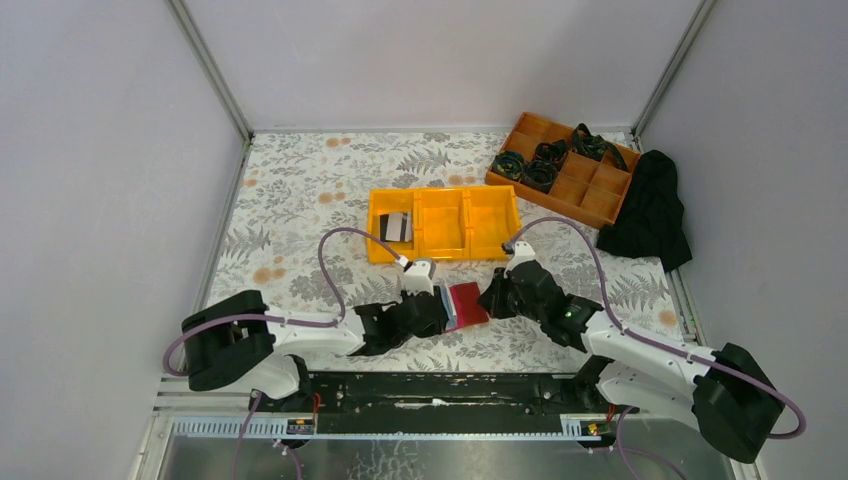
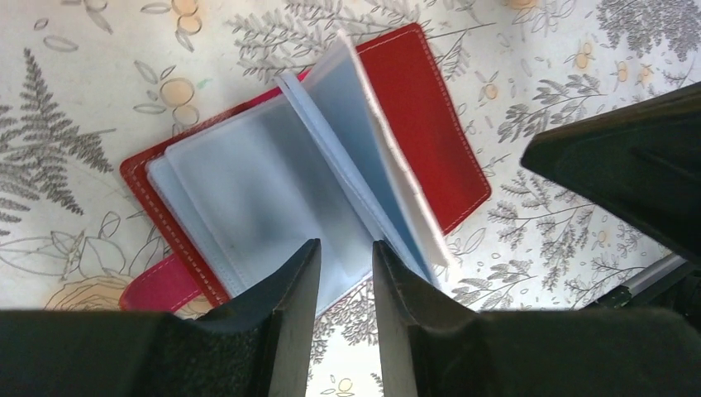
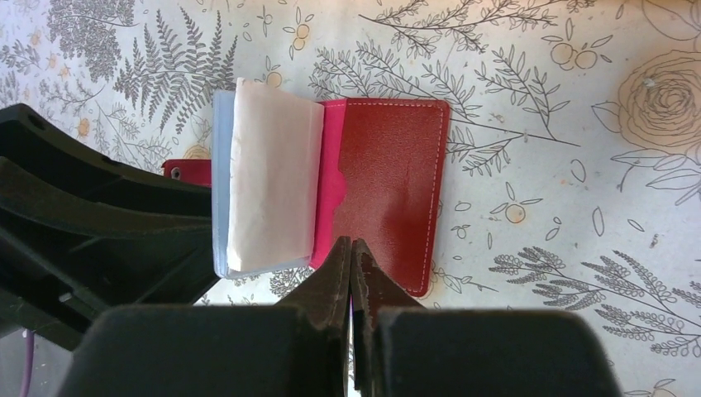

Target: Take the credit cards out of the card holder

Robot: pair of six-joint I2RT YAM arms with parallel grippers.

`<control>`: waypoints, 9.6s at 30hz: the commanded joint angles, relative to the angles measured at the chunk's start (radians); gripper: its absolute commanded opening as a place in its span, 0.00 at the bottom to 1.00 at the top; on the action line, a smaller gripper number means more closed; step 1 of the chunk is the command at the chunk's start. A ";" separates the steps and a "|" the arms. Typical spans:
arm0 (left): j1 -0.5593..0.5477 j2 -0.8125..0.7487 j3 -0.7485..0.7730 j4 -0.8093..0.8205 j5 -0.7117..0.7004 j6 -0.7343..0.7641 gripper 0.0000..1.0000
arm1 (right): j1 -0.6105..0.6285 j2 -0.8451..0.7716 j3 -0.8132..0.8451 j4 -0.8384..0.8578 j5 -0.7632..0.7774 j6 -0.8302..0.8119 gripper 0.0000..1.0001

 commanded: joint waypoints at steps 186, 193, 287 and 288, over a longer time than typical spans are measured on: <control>0.111 0.187 -0.107 0.498 0.171 -0.020 0.74 | -0.018 0.271 -0.077 0.202 0.023 0.054 0.05; 0.124 0.240 -0.104 0.530 0.209 -0.032 0.74 | -0.017 0.194 -0.078 0.170 0.029 0.046 0.05; 0.258 -0.625 -0.263 0.412 0.699 0.102 0.00 | -0.020 -0.402 -0.139 0.377 -0.281 0.025 0.68; 0.258 -0.626 -0.261 0.421 0.710 0.098 0.00 | -0.020 -0.403 -0.145 0.392 -0.287 0.027 0.69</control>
